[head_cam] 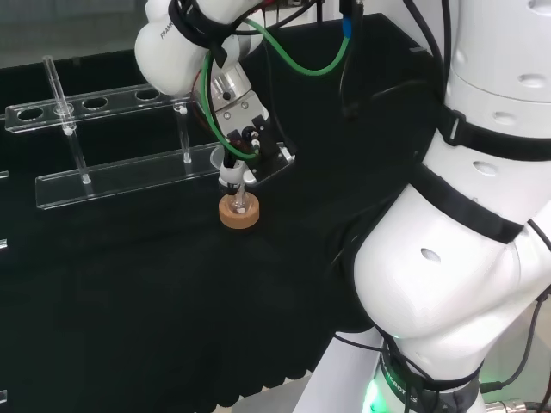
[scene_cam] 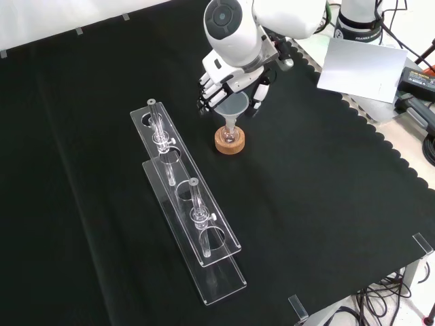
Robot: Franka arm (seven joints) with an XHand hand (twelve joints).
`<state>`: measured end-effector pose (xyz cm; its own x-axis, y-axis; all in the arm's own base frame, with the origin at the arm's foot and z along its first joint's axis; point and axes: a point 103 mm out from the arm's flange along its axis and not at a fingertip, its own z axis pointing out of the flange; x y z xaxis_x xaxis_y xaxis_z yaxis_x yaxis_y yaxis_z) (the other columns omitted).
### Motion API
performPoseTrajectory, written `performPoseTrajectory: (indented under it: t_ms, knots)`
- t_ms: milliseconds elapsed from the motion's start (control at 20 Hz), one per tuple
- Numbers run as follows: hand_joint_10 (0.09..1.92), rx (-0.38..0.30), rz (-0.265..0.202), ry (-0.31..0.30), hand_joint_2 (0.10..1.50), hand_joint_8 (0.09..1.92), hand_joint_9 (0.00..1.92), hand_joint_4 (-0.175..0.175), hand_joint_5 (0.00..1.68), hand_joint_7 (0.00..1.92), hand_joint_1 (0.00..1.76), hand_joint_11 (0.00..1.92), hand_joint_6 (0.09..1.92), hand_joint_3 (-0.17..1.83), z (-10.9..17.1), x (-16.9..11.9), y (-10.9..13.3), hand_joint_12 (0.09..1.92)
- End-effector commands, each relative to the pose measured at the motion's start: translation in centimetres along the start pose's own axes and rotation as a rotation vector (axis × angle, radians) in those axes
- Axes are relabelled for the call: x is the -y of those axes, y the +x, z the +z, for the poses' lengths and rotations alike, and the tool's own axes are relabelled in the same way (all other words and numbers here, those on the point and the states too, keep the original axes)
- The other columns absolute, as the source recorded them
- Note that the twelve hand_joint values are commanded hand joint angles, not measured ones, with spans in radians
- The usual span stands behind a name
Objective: Place the funnel on the round-bottom flask.
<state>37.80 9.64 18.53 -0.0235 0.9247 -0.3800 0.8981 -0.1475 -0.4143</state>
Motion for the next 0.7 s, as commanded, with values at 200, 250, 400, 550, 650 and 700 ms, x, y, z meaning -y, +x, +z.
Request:
performPoseTrajectory:
  t_ms: [200, 250, 400, 550, 650, 700]
  knots:
    - [0.71, -0.028, -0.022, -0.036, 0.88, 0.44, 0.26, -0.043, 0.16, 0.0, 0.69, 0.33, 0.09, -0.17, -0.3, 0.5, 0.0, 1.46]
    - [0.71, -0.04, -0.026, -0.046, 0.86, 0.39, 0.24, -0.042, 0.11, 0.0, 0.67, 0.32, 0.09, -0.17, -0.4, 0.6, 0.0, 1.46]
    - [0.78, -0.069, -0.044, -0.085, 0.81, 0.2, 0.13, -0.041, 0.02, 0.0, 0.57, 0.32, 0.09, -0.16, -0.7, 0.9, -0.2, 1.48]
    - [0.84, -0.105, -0.082, -0.147, 0.76, 0.13, 0.08, -0.041, 0.0, 0.0, 0.49, 0.33, 0.09, -0.14, -1.7, 1.6, -0.6, 1.5]
    - [0.85, -0.152, -0.111, -0.191, 0.73, 0.12, 0.06, -0.041, 0.0, 0.0, 0.44, 0.34, 0.09, -0.13, -2.7, 2.1, -1.0, 1.51]
    - [0.86, -0.15, -0.119, -0.204, 0.72, 0.12, 0.07, -0.041, 0.01, 0.0, 0.43, 0.35, 0.09, -0.13, -3.6, 2.4, -1.3, 1.51]
